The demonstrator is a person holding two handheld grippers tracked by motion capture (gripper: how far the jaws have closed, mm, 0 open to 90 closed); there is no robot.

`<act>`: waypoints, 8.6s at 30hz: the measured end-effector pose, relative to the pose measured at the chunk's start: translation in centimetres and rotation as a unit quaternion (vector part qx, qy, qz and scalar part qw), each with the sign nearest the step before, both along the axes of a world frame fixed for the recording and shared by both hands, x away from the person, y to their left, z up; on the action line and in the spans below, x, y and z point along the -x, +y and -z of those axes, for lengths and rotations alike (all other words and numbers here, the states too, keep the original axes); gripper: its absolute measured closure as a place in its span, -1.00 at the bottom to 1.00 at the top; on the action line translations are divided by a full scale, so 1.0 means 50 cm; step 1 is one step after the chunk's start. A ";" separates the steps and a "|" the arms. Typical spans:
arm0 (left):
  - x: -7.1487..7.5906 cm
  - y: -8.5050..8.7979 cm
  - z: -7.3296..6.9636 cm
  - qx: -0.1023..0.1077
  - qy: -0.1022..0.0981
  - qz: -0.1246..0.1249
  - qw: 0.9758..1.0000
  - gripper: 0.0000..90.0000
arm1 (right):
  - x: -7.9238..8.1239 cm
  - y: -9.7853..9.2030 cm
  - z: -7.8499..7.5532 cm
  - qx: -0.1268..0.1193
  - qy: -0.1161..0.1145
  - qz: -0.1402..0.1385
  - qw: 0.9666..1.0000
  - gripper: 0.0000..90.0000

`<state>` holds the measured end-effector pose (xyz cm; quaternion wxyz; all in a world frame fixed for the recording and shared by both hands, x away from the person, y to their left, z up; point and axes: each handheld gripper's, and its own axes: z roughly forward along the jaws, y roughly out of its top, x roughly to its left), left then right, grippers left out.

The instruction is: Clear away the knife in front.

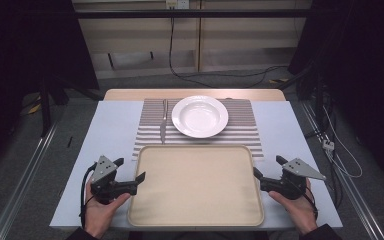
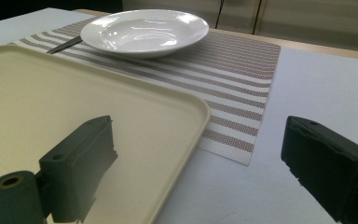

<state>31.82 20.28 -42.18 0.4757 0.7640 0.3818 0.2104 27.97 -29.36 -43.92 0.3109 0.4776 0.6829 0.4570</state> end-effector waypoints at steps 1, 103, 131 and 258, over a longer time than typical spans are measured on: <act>0.000 -0.001 0.000 0.003 0.002 -0.002 1.000 -0.76 | -0.001 -0.002 0.000 -0.001 0.002 0.001 1.000 -0.78; -0.461 -0.174 -0.016 -0.065 0.106 -0.058 0.991 -0.29 | -0.014 0.008 0.007 -0.005 0.028 -0.029 0.999 -0.83; -0.577 -0.228 0.068 -0.100 0.158 -0.089 0.978 0.57 | -0.014 0.008 0.008 -0.011 0.033 -0.035 0.999 -0.84; -0.348 -0.166 -0.118 -0.133 0.123 0.018 0.983 0.78 | -0.014 0.017 0.009 0.003 0.039 -0.044 0.998 -0.83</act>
